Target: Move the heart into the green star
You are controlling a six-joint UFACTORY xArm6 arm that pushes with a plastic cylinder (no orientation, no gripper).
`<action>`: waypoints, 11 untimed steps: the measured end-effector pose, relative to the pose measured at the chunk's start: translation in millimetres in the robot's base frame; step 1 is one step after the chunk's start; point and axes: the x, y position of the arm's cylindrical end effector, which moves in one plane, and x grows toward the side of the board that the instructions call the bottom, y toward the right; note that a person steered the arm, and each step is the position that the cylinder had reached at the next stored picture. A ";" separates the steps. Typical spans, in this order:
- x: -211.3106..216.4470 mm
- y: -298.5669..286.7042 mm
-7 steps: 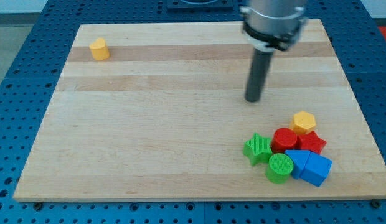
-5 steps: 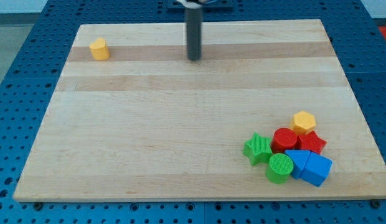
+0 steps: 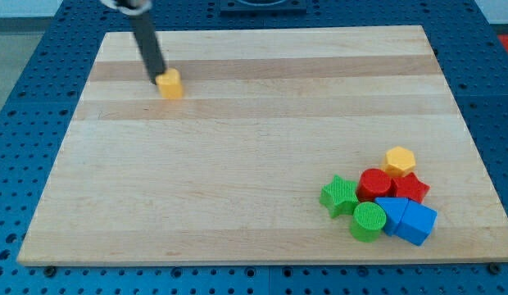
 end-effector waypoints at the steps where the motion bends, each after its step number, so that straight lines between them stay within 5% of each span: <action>1: 35.8 70.8; 3: 57.5 105.7; 6: 38.9 42.8; 9: 131.4 200.3; 11: 110.1 128.6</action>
